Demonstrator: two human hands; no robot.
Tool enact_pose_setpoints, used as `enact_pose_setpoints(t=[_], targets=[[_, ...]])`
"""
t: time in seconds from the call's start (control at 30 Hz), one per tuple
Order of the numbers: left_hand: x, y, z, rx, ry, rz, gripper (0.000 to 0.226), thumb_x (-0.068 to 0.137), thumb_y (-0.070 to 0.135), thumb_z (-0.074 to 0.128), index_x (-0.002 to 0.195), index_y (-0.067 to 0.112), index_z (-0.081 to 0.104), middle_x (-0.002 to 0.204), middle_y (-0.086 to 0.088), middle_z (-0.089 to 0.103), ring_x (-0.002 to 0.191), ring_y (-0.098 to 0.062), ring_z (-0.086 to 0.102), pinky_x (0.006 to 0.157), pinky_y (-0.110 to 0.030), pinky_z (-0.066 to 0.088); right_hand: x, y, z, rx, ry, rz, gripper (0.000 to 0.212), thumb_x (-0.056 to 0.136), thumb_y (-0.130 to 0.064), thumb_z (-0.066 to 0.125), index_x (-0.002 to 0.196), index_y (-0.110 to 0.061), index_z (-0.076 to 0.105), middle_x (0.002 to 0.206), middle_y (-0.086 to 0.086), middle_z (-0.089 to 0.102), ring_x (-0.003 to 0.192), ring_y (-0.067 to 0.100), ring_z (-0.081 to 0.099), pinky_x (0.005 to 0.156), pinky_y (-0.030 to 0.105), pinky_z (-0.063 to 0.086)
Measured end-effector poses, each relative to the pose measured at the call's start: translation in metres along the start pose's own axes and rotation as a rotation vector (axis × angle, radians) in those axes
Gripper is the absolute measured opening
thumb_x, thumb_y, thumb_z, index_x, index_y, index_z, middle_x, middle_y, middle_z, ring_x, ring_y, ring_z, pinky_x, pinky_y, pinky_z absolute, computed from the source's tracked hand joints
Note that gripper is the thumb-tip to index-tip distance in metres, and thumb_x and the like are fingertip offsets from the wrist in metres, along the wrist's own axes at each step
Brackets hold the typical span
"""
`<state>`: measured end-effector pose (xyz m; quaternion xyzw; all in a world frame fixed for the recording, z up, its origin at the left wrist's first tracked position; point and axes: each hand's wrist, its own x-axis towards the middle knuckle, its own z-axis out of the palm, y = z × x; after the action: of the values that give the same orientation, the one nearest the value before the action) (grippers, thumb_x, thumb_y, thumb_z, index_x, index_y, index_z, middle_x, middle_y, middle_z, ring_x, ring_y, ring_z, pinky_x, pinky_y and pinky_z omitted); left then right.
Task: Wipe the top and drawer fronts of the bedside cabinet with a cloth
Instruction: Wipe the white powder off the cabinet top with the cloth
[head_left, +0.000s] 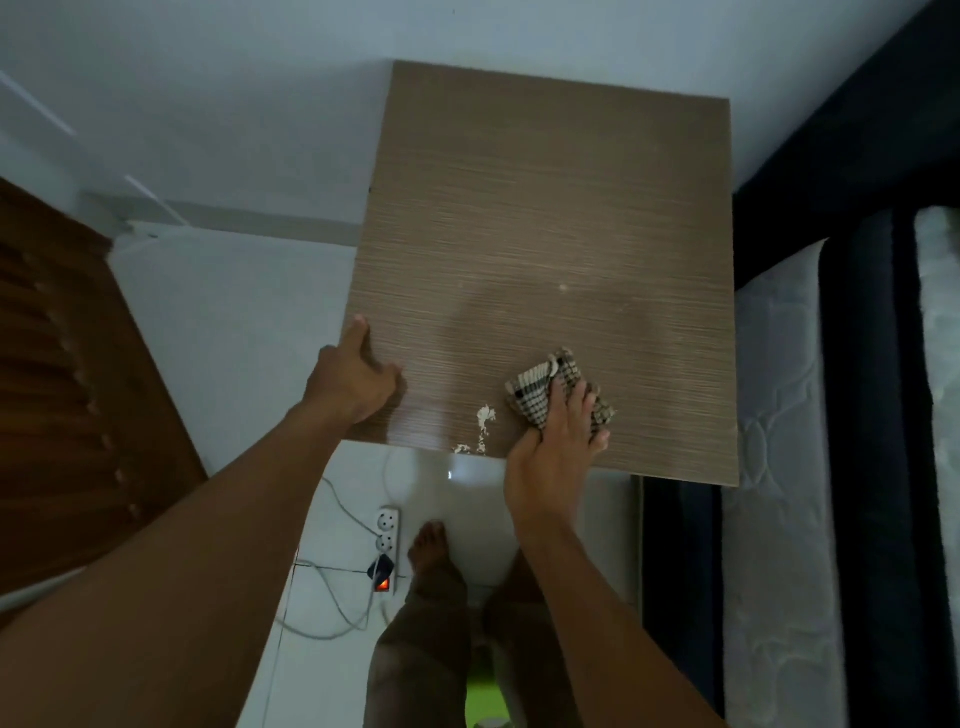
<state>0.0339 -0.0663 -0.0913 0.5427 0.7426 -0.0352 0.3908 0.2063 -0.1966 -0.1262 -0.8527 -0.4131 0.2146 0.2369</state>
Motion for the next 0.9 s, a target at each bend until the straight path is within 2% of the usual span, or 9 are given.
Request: enact_pose_setpoints(t=[0.13,0.3,0.47,0.6,0.8,0.9], targets=[[-0.001,-0.001,-0.006,-0.015,-0.025,0.014,0.077,0.092,0.033,0.058,0.155,0.027,0.013,0.147,-0.015,0.043,0.132,-0.033,0.044,0.105,-0.033,0.035,-0.013,-0.018,0.016,0.034,-0.028,-0.007,0.065,0.085,-0.018,0.027,0.15,-0.015,0.025,0.159,0.004,0.011,0.146,0.013,-0.004,0.116,0.039,-0.014],[0.004,-0.006,-0.015,-0.074,-0.069,0.013,0.067,0.095,0.026,0.051,0.153,0.035,0.019,0.155,-0.004,0.033,0.138,-0.026,0.038,0.107,-0.027,0.03,-0.019,-0.033,0.031,0.079,0.002,-0.017,0.067,0.083,-0.014,0.029,0.15,-0.015,0.026,0.16,0.004,0.01,0.144,0.008,-0.008,0.116,0.038,-0.014],[0.01,-0.012,-0.021,-0.121,-0.116,0.025,0.065,0.094,0.023,0.049,0.151,0.039,0.022,0.156,0.002,0.032,0.136,-0.023,0.04,0.099,-0.022,0.03,-0.022,-0.044,0.04,0.087,-0.03,-0.056,0.062,0.085,-0.011,0.032,0.146,-0.016,0.033,0.159,0.003,0.015,0.147,0.012,-0.001,0.117,0.04,-0.011],[0.012,-0.014,-0.024,-0.126,-0.148,0.042,0.065,0.094,0.019,0.046,0.152,0.038,0.021,0.157,0.001,0.03,0.136,-0.024,0.04,0.098,-0.023,0.032,-0.023,-0.038,0.033,0.084,-0.122,-0.171,0.056,0.089,-0.005,0.038,0.143,-0.016,0.039,0.157,0.003,0.021,0.147,0.011,0.005,0.118,0.037,-0.01],[0.009,-0.014,-0.025,-0.111,-0.151,0.059,0.064,0.096,0.02,0.044,0.153,0.037,0.02,0.157,-0.003,0.031,0.138,-0.026,0.037,0.107,-0.027,0.031,-0.027,-0.025,0.022,-0.01,-0.247,-0.397,0.053,0.086,-0.014,0.029,0.135,-0.015,0.051,0.153,0.004,0.032,0.146,0.011,0.014,0.118,0.03,-0.008],[0.008,-0.014,-0.026,-0.108,-0.17,0.057,0.066,0.095,0.018,0.044,0.153,0.037,0.018,0.157,-0.004,0.031,0.138,-0.027,0.037,0.107,-0.029,0.031,-0.03,-0.022,0.017,-0.059,-0.294,-0.472,0.054,0.085,-0.018,0.026,0.131,-0.014,0.054,0.15,0.005,0.038,0.144,0.014,0.021,0.119,0.035,-0.002]])
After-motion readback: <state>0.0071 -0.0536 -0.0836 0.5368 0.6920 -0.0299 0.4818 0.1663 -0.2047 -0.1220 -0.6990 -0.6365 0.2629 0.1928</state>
